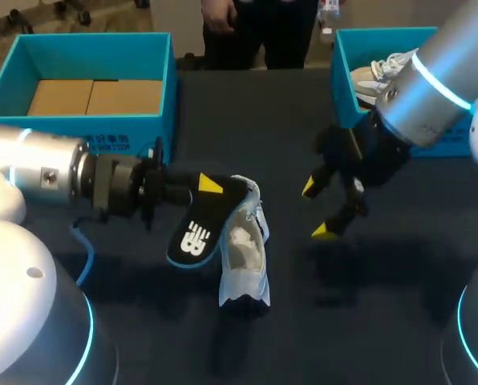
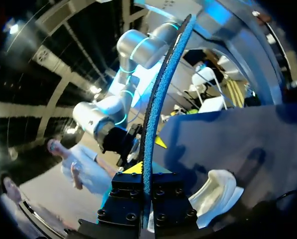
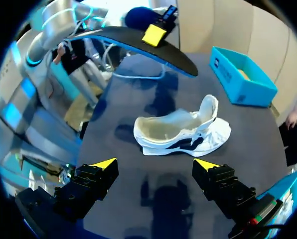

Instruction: Take the shoe out of the shoebox, open the shoe tongue, remove and reinsert the insole, then place the shoe into the shoebox

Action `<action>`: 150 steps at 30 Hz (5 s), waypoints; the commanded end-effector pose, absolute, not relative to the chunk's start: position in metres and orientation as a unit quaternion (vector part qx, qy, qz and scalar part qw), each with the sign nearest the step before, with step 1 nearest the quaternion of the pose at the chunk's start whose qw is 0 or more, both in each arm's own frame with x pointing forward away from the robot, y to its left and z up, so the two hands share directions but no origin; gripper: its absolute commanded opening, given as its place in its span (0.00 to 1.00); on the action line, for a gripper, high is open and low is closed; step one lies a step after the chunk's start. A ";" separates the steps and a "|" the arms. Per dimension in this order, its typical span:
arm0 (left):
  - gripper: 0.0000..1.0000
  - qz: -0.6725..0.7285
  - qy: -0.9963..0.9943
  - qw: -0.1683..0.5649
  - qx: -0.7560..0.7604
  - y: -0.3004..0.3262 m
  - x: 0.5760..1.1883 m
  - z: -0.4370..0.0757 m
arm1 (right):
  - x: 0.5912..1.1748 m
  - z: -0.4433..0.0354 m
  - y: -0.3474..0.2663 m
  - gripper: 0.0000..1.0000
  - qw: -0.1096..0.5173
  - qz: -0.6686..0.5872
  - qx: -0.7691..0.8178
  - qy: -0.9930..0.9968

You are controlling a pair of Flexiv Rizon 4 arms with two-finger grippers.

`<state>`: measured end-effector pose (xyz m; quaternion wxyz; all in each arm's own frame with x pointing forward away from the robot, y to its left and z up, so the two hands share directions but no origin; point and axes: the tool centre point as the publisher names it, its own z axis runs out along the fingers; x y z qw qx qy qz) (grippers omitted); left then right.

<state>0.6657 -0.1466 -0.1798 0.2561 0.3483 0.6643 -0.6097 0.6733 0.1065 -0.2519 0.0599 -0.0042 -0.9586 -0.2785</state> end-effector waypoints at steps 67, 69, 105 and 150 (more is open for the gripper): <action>0.00 -0.670 0.659 0.226 0.257 -0.169 0.616 -0.248 | 0.665 -0.342 0.164 1.00 0.009 -0.210 -0.006 -0.978; 0.00 -0.673 0.658 0.222 0.254 -0.170 0.616 -0.249 | 0.666 -0.342 0.167 1.00 0.003 -0.203 0.000 -0.979; 0.00 -0.691 0.667 0.191 0.202 -0.172 0.605 -0.260 | 0.674 -0.355 0.157 1.00 -0.033 -0.152 0.003 -0.988; 0.00 -0.658 0.709 0.178 0.180 -0.190 0.642 -0.307 | 0.674 -0.355 0.157 1.00 -0.033 -0.152 0.003 -0.988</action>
